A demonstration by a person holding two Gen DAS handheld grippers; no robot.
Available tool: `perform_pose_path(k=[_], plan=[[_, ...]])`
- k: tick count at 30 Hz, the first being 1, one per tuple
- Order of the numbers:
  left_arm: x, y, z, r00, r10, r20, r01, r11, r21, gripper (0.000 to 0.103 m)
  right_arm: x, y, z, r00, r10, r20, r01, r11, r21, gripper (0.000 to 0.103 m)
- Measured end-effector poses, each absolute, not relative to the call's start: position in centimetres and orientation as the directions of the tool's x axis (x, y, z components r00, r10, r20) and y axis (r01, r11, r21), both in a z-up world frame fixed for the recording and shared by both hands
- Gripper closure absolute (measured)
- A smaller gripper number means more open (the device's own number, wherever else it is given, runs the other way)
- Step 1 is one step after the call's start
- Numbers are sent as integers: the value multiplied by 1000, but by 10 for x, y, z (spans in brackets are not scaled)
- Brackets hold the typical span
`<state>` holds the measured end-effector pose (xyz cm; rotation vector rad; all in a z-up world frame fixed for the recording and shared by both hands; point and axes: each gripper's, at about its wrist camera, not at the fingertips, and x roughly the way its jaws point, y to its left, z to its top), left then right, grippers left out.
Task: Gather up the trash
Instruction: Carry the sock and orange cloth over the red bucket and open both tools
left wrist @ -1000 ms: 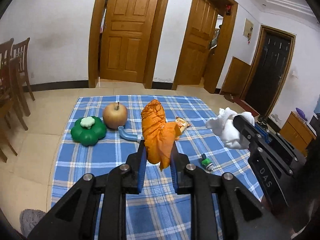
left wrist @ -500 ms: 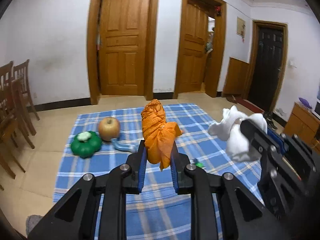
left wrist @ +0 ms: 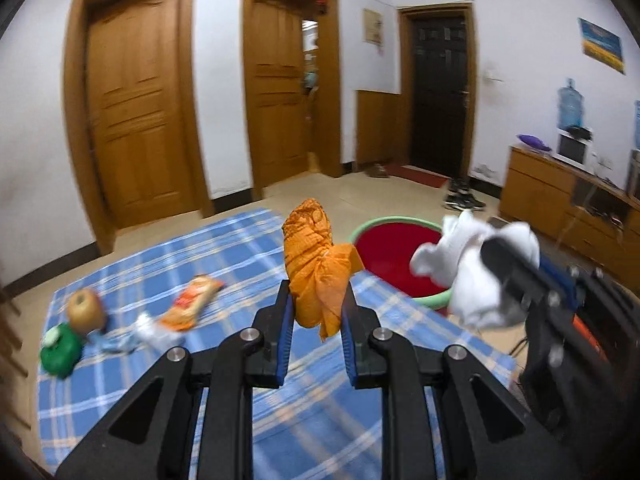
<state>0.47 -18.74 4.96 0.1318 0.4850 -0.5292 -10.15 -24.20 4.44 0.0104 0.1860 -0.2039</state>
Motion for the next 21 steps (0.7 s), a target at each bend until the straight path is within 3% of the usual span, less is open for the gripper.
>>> perform_pose_path(k=[5,8,21], plan=[[7,-219,52,691,-531,-490,584,810,-54,81,-108,-277,52,940,-304,-153,306,952,-13,95],[4,-235,56,697,-556,-454,600,798,-56,81,-112,-288,56,931,-339,-132,339,940,-24,95],[19,-280,59,649,-617,-446,654,751,-88,81,-111,-315,55,917,-379,-121,377,925,-42,95]])
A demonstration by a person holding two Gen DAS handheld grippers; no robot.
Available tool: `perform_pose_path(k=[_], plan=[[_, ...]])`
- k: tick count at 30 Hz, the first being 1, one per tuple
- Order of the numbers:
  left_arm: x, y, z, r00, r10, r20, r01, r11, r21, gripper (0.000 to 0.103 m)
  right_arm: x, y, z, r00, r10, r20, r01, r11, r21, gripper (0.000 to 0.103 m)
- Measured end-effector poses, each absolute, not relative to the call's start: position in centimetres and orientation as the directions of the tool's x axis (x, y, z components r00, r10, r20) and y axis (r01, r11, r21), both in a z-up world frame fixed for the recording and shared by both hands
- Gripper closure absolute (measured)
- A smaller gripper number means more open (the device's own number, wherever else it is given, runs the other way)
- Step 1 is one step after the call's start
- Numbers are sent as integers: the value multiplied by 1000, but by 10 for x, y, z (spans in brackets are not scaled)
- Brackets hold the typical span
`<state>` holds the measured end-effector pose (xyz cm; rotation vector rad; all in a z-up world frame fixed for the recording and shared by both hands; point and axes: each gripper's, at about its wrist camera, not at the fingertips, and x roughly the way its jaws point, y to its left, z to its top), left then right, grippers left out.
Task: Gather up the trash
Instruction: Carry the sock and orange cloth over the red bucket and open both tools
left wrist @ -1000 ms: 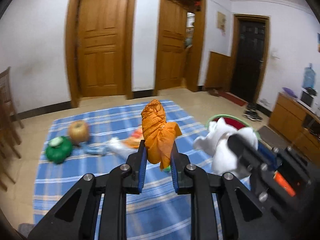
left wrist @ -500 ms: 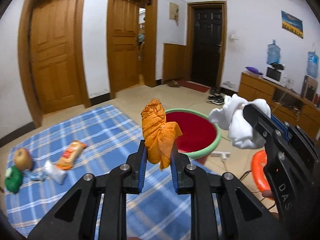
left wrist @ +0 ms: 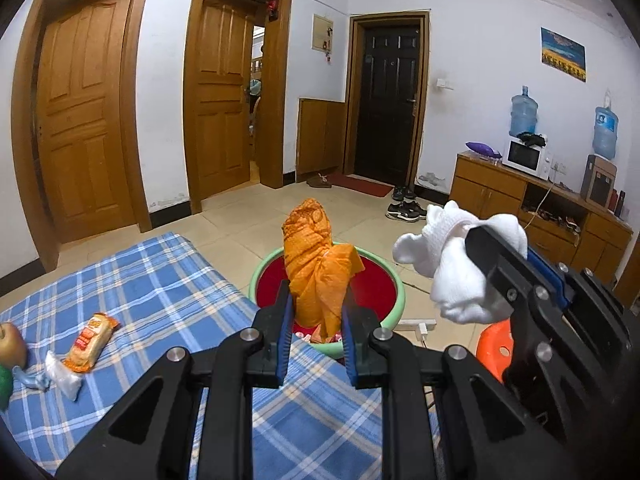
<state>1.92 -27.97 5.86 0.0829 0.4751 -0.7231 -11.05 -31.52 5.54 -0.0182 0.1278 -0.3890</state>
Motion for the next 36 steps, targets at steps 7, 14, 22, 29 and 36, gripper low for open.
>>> perform_pose_path(k=[7,14,22,29,36], plan=[[52,-300,48,643,-599,-477,643,761,-89,81,-87,-343,54,917,-376,-131,380,925,8,95],[96,-327,34,644,-559,-522,630,775,-51,81,-34,-373,36,907,-378,-186,387,922,9,95],[134,-354,16,640,-534,-552,626,779,-28,81,12,-398,18,908,-365,-205,371,929,-11,94],[147,-377,10,631,-524,-572,660,750,42,71,30,-412,14,914,-338,-226,340,940,-29,85],[158,-375,9,586,-550,-595,666,745,-33,50,37,-428,21,920,-309,-242,304,951,-58,46]])
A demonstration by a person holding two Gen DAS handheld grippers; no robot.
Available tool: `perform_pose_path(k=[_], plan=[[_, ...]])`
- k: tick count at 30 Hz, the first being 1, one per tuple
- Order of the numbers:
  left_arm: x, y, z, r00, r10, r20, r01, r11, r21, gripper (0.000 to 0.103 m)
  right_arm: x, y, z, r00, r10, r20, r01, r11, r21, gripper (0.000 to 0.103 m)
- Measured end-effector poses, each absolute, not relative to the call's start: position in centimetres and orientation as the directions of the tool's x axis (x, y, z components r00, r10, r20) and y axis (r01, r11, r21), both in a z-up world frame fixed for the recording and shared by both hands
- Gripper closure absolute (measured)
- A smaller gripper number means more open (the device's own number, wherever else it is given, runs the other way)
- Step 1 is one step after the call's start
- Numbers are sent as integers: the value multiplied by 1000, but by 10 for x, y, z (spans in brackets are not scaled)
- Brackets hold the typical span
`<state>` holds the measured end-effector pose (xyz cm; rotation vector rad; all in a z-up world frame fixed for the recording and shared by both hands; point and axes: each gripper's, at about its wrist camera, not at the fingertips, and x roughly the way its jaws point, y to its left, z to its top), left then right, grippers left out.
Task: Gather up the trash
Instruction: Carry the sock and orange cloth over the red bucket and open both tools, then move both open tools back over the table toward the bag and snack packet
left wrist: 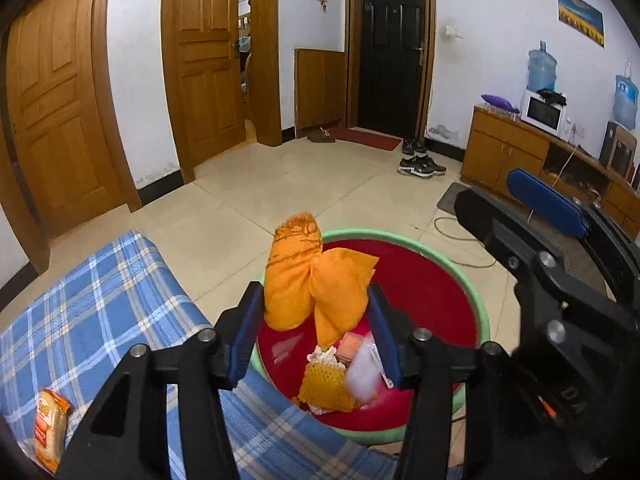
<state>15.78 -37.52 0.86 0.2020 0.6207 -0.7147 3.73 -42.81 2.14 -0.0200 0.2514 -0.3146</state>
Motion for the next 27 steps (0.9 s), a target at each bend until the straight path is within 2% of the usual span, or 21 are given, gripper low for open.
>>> perform_pose_path(k=[13,19,27], plan=[[149,-365,16,591,-540,-599,644,763,-54,50,30,-424,27,928,-282,-244,286,958,-19,46],[126,-347,32,606,-548,-577,634,771,-66,51,12,-416,40,931,-248,-267,269,962,45,45],[83,-316,56,615,-571,-544,638,766,-83,51,-27,-390,67,929,-277,-244,291,956,24,42]])
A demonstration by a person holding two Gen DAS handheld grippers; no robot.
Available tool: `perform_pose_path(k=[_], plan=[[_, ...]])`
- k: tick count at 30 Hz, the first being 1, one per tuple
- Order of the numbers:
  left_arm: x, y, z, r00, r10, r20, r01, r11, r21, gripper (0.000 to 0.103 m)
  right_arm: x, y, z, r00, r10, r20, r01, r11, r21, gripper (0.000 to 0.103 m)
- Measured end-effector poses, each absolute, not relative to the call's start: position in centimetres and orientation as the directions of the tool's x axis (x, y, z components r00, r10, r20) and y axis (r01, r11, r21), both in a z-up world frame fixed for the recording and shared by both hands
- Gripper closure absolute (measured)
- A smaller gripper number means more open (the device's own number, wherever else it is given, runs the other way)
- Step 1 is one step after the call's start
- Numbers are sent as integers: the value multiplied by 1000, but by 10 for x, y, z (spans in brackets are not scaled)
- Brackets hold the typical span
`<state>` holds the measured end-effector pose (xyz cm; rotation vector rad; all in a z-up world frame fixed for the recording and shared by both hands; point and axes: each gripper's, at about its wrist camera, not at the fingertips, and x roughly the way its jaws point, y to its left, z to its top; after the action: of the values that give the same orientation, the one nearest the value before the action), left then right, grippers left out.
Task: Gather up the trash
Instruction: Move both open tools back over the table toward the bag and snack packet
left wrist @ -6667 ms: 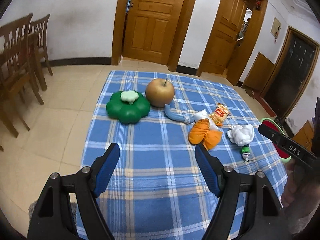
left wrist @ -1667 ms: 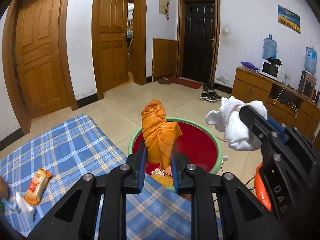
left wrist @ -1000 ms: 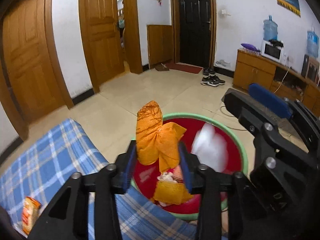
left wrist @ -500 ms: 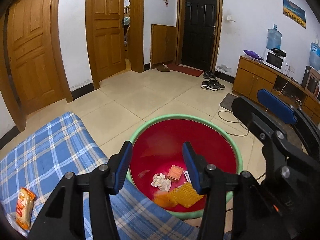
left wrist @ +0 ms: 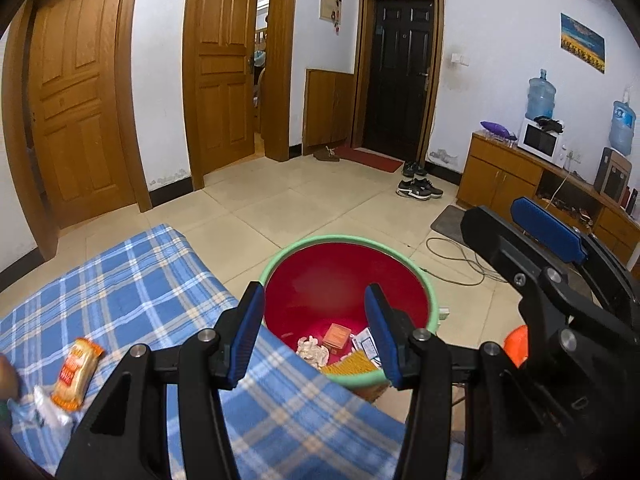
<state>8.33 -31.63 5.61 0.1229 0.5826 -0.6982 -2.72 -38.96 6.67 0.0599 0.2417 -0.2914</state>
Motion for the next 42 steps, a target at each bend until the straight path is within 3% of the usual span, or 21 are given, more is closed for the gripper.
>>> perform_pose_path(k=[18,25,32,38,42], plan=[[12,-268,72,611,-610,-505,668,739,-85,51,-96,-328,89,945,-244,-219,265,961,74,39],[7,-257,69,638,-591,-493,634,767,-98,51,-104,-317,88,941,-266,-210,279,960,31,38],[12,-223,56,708,-491,-509,551,834,-37,49,-97,-296,81,945,-254,-204,257,966,-15,38],[19,-163,42,739,-416,-530,451,890,-70,45,-75,-273,79,970,-101,-220,121,989,80,38],[25,-106,36,789,-314,-529,324,943,-76,45,-56,-241,78,976,-44,-213,56,997,49,38]])
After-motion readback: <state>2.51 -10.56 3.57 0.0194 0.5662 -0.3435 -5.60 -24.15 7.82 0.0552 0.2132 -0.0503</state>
